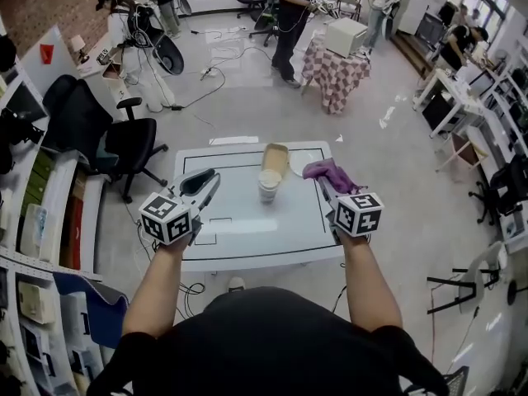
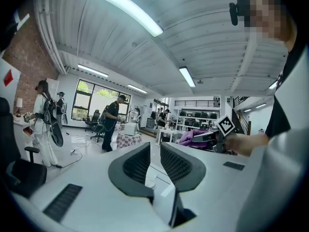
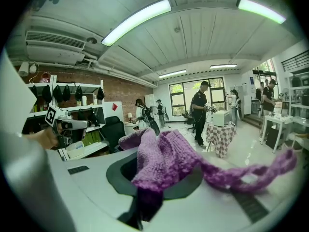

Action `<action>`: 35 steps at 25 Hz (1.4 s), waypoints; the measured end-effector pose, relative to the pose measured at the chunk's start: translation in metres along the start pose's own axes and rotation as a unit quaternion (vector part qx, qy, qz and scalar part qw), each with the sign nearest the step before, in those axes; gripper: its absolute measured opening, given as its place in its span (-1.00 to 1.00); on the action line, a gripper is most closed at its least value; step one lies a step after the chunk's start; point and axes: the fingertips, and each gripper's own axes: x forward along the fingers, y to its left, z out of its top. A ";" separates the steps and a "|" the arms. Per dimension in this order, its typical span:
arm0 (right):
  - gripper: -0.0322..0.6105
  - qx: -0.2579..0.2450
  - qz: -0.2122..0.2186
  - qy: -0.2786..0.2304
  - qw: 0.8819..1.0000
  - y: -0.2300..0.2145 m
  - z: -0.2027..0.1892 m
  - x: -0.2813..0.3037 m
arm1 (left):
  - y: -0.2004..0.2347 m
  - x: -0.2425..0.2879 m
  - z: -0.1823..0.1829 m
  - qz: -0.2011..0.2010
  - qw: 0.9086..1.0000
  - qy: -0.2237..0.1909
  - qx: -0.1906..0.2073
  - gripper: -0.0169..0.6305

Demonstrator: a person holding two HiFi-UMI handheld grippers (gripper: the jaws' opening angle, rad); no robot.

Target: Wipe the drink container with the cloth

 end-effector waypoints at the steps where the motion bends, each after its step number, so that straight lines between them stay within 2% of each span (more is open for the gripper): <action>1: -0.67 0.001 -0.004 0.000 1.000 0.001 0.003 0.005 | 0.008 0.003 0.001 -0.005 1.000 0.001 0.000 -0.69; 14: -0.67 0.005 -0.055 -0.010 0.998 0.025 0.038 0.061 | 0.102 0.011 0.024 -0.050 0.999 0.001 0.006 -0.69; 24: -0.67 0.012 -0.078 0.004 0.997 0.031 0.031 0.090 | 0.144 0.024 0.018 -0.071 0.997 0.002 -0.005 -0.69; 29: -0.67 0.018 -0.081 0.012 0.997 0.012 0.037 0.105 | 0.156 0.048 0.016 -0.073 0.997 0.010 -0.017 -0.69; 35: -0.67 0.022 -0.073 0.013 0.997 -0.024 0.039 0.121 | 0.157 0.082 0.020 -0.064 0.998 0.011 -0.014 -0.69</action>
